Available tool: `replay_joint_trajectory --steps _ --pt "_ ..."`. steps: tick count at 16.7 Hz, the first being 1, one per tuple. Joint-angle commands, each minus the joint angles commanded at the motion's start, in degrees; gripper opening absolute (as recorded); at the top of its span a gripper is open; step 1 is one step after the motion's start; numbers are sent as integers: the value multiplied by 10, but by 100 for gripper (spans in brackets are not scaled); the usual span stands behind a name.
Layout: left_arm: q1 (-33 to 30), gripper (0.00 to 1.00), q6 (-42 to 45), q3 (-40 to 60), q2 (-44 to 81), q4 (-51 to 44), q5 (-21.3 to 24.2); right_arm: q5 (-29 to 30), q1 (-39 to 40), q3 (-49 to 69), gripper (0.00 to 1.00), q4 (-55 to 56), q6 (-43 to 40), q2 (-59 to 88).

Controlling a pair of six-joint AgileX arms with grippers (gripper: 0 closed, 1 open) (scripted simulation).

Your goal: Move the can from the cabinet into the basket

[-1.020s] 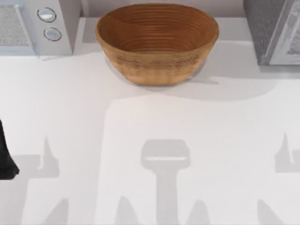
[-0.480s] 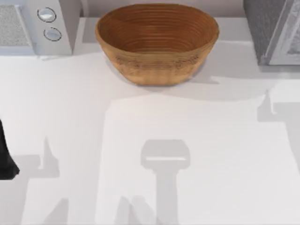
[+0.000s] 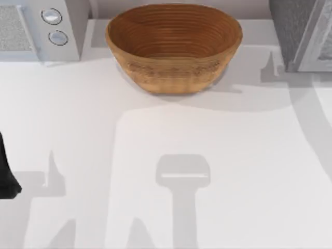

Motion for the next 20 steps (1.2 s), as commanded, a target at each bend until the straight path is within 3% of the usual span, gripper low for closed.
replay_joint_trajectory --steps 5,11,20 --pt "0 100 0 0 0 0 0 14 11 117 100 -27 1 87" --pt "0 100 0 0 0 0 0 16 10 123 100 -27 1 91" --pt "0 100 0 0 0 0 0 72 61 166 100 5 1 163"
